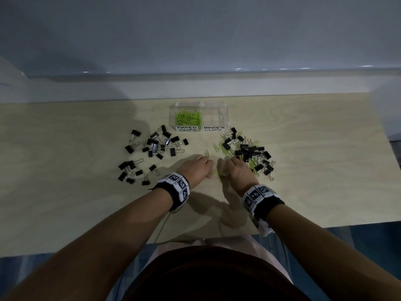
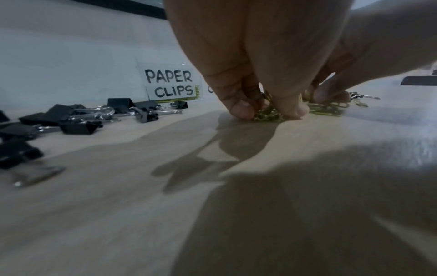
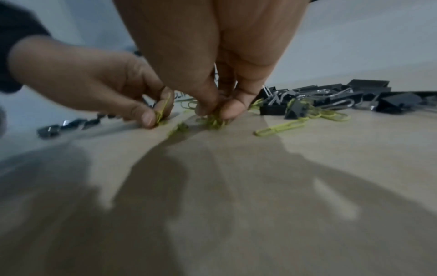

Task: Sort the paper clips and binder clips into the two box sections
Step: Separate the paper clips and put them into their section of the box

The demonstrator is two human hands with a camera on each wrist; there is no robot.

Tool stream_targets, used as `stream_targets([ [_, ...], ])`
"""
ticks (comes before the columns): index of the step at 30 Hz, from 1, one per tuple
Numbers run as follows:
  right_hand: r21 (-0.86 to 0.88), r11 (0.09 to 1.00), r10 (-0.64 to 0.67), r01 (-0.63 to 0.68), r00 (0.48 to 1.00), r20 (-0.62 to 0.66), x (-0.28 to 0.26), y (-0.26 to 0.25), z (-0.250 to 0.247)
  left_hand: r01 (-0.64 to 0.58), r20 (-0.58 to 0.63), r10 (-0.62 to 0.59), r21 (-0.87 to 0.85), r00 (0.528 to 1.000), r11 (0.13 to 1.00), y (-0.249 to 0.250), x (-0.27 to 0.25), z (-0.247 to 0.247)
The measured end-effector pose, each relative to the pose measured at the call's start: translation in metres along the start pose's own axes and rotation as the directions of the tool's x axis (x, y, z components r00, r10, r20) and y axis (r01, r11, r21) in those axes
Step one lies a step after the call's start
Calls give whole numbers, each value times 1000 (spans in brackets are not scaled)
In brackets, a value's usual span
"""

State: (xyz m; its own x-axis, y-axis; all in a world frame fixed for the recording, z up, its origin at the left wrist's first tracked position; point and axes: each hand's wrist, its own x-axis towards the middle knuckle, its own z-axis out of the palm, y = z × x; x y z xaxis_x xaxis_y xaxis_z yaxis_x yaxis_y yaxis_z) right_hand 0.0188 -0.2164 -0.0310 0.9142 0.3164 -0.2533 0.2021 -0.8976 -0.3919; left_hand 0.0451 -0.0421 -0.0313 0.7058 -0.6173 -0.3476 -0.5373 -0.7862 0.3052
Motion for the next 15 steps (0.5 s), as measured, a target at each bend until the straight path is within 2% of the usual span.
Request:
stream_targets([
  [4, 198, 977, 96, -83, 994, -57, 21, -4, -21, 53, -4, -54, -99, 999, 994, -9, -7, -3],
  [8, 403, 913, 127, -66, 984, -125, 63, -22, -54, 121, -134, -191, -410, 972, 904, -23, -16, -19],
  [12, 493, 869, 148, -32, 969, -199, 122, -51, -78, 150, -288, -376, -583, 881, 798, -41, -15, -53],
  [15, 498, 865, 160, -56, 973, -168, 150, -69, -87, 176, -369, -490, -629, 790, 757, -58, -5, -85],
])
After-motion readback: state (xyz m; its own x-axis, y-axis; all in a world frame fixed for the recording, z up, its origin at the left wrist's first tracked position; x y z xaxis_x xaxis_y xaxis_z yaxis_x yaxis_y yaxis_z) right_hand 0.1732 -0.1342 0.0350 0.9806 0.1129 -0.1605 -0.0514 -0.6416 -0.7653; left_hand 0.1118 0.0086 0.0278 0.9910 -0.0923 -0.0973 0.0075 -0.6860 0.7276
